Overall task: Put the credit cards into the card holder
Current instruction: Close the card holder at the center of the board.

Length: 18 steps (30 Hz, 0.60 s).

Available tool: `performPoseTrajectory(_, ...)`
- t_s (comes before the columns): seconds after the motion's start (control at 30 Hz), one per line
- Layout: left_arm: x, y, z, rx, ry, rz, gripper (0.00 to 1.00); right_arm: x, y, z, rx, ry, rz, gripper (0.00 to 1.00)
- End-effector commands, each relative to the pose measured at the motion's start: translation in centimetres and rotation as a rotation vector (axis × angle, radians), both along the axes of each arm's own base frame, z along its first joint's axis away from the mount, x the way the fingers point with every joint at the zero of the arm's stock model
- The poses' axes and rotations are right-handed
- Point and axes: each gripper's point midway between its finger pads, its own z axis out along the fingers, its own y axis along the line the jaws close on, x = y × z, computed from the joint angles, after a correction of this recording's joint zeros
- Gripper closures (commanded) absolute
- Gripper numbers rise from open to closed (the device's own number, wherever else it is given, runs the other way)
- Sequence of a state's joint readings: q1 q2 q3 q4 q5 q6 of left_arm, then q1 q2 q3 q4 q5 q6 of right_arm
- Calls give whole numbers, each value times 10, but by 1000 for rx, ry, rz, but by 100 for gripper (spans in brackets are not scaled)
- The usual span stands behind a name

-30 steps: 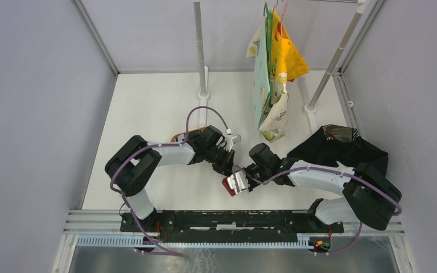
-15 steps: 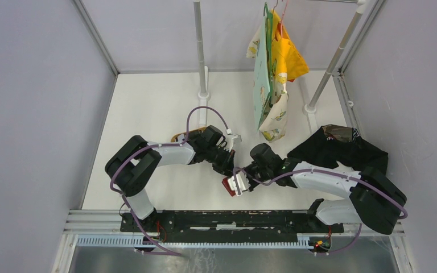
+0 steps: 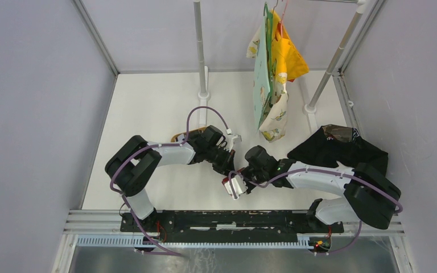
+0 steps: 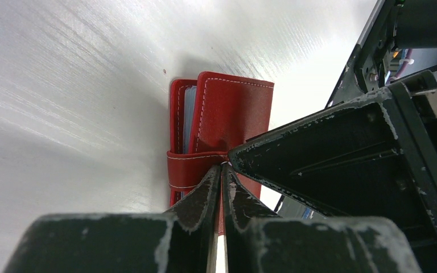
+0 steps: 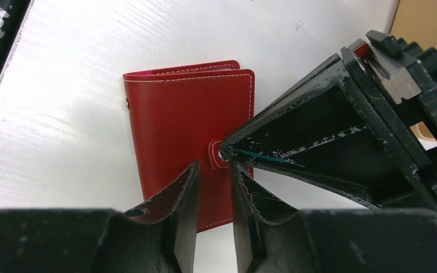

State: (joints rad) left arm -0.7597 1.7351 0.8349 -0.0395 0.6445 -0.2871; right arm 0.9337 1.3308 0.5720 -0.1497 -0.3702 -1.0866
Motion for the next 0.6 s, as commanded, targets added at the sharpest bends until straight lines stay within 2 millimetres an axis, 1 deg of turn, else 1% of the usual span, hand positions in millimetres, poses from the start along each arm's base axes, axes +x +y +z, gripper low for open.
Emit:
performPoseTrajectory(0.0,-8,25,-44,191,13,40,89,13,14,12,12,-67,11,70)
performPoseTrajectory(0.23,-7,25,-45,191,14,39,89,9,12,7,-26,-103,61,78)
performPoseTrajectory(0.43,-7,25,-44,191,15,38,88,5,11,4,-64,-145,101,82)
performPoseTrajectory(0.57,-8,25,-45,193,18,38,89,6,10,1,-92,-171,104,88)
